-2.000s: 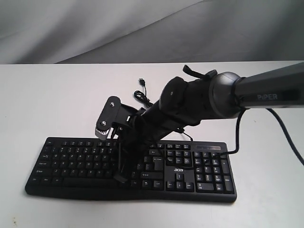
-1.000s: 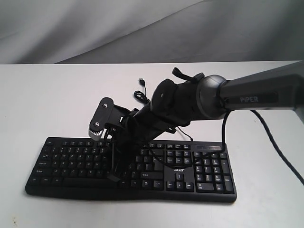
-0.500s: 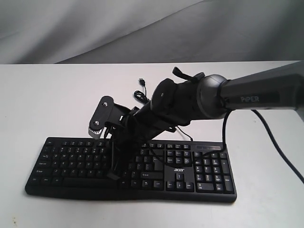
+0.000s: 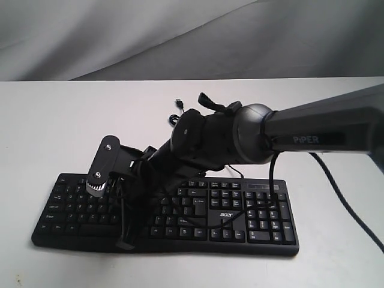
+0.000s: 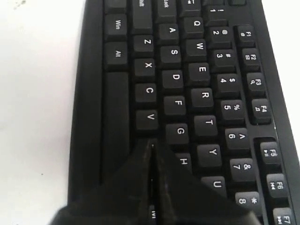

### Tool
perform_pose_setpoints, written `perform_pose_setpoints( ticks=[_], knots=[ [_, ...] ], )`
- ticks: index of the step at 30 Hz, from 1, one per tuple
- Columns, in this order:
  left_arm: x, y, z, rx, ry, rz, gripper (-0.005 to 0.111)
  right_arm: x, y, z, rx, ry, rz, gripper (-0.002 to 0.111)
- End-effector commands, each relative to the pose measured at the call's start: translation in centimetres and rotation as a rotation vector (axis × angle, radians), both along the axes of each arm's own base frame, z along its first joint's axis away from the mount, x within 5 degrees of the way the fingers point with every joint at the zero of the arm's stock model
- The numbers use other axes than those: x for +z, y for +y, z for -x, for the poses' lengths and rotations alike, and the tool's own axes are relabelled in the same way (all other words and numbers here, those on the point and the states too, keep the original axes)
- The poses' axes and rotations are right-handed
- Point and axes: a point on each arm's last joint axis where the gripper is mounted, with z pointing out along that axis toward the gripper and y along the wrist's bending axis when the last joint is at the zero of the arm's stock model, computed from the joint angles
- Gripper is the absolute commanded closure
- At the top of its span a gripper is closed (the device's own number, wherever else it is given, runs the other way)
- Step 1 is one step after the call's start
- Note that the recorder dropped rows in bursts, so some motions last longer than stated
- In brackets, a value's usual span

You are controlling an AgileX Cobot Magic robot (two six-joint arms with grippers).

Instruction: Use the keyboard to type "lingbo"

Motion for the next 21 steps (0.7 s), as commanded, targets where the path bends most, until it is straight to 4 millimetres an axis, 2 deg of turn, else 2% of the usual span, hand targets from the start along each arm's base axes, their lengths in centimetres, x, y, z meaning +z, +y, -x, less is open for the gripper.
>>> perform_pose_setpoints(
  ticks=[1,10,16,21],
  knots=[
    [-0.1,0.0,0.0,-0.008,-0.009,0.0,0.106,0.4,0.2,0.1,0.015,-0.007,-0.003,0.108],
    [-0.1,0.0,0.0,-0.008,-0.009,0.0,0.106,0.4,0.1,0.1,0.021,-0.012,0.002,0.108],
    [-0.1,0.0,0.0,-0.008,-0.009,0.0,0.106,-0.9,0.2,0.1,0.019,0.005,0.022,0.108],
    [-0.1,0.0,0.0,-0.008,-0.009,0.0,0.106,-0.8,0.2,0.0,0.018,0.003,0.022,0.108]
  ],
)
